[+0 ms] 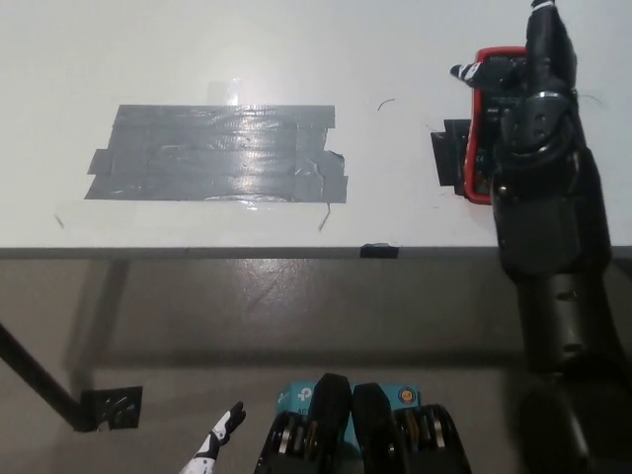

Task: The robot first picks the multimeter with right hand and then unfolds the black stand on the back of it using left hand

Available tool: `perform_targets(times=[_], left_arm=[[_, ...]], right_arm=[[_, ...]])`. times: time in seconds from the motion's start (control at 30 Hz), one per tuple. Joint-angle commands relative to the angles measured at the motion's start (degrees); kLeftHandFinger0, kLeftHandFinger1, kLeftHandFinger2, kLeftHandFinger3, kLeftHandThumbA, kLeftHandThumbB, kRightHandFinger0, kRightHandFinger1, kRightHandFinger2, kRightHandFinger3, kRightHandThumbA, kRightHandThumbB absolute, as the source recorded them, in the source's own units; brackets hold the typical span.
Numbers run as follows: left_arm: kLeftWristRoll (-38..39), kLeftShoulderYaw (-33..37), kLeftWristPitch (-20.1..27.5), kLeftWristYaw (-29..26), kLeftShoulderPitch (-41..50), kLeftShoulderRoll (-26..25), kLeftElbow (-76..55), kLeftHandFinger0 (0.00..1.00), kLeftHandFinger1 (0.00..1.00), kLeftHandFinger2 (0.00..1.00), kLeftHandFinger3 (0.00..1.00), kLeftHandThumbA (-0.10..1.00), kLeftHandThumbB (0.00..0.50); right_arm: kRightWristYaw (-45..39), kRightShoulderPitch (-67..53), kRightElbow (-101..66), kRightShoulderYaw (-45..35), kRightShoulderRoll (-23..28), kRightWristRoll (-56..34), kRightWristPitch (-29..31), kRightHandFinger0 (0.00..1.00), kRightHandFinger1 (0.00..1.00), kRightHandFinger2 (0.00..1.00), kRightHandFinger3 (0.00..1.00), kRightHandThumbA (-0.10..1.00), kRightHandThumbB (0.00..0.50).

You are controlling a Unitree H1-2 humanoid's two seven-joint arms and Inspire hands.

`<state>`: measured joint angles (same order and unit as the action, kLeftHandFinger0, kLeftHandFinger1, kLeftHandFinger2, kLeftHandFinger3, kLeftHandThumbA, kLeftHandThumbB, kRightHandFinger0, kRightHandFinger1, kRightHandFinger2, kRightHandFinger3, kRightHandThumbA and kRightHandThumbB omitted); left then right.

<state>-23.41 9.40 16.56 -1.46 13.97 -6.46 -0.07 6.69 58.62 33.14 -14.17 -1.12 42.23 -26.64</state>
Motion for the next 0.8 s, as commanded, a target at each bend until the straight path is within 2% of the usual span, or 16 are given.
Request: perform_targets(times=[0.0,0.07,0.37,0.77], left_arm=[[-1.2,0.0,1.8,-1.3,-0.1,-0.4,-1.7,1.00,1.00,1.00,1.00,0.59,0.113],[-1.4,0.0,1.8,-1.3,-0.3,-0.5,-1.8,1.00,1.00,1.00,1.00,0.61,0.115],[-3.6,0.4,2.0,-1.5,-0.8,-0.8,-1.5,1.00,1.00,1.00,1.00,0.63,0.109],[-5.0,0.4,1.8,-1.5,-1.2,-1.1,-1.3,1.00,1.00,1.00,1.00,0.67,0.115]], right_arm=[[7.6,4.8,3.5,-1.5,0.1,1.1,-0.3,1.00,1.00,1.00,1.00,1.00,0.413],[9.3,5.3,5.4,-2.2,0.6,1.0,-0.3,1.00,1.00,1.00,1.00,1.00,0.432],[10.2,6.2,5.7,-3.7,0.6,-0.5,-0.3,1.00,1.00,1.00,1.00,1.00,0.414],[9.8,7.6,5.6,-5.4,0.3,-3.6,-0.3,1.00,1.00,1.00,1.00,1.00,0.425]])
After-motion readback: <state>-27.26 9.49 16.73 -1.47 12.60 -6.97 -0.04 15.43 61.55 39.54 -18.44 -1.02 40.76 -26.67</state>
